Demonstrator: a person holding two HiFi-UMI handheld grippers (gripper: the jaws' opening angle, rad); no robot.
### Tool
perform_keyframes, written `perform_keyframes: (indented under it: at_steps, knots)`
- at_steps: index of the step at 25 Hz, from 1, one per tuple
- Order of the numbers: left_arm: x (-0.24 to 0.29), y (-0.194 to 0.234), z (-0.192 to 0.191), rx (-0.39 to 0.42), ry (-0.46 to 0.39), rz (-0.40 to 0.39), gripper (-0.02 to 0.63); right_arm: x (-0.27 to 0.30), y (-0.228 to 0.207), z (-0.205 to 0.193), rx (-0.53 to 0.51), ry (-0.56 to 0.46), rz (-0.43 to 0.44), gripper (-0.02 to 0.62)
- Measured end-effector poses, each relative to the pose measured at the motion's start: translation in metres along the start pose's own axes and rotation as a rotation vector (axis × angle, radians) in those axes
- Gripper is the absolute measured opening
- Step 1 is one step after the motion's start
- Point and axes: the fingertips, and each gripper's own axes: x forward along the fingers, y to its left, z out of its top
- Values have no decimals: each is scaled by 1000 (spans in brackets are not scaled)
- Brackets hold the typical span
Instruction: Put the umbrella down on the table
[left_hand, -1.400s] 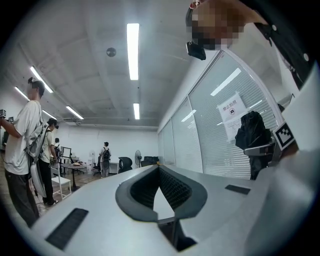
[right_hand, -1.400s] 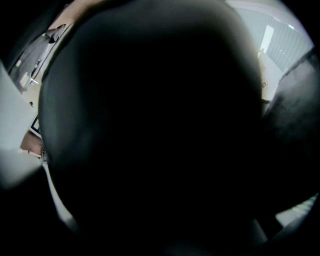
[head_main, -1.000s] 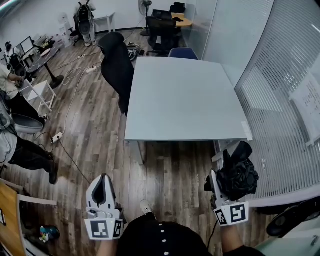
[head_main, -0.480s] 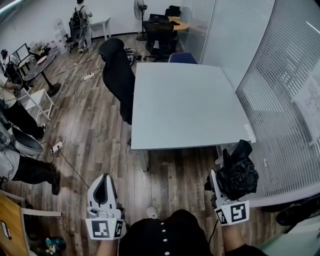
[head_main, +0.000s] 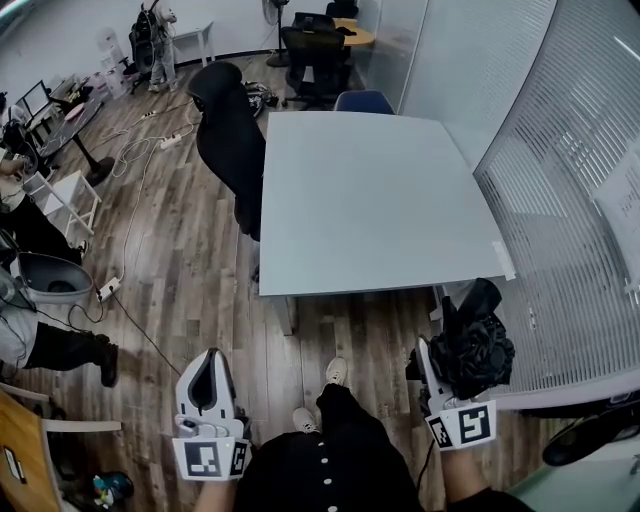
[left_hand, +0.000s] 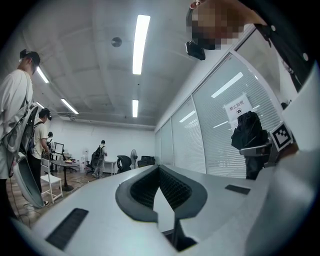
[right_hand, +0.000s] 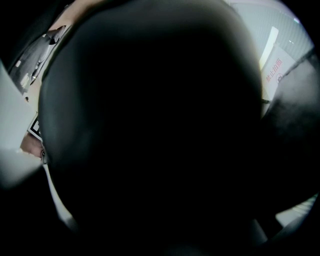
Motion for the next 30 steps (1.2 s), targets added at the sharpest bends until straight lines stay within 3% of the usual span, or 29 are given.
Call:
perform_keyframes:
  at_steps: [16,30]
  knots:
    - [73,9,-17,-1,52,36,14,79,-30,-21,29,34,37,252]
    - [153,18,-9,14,15,70,14,161,-67,-14,23,-1,76,252]
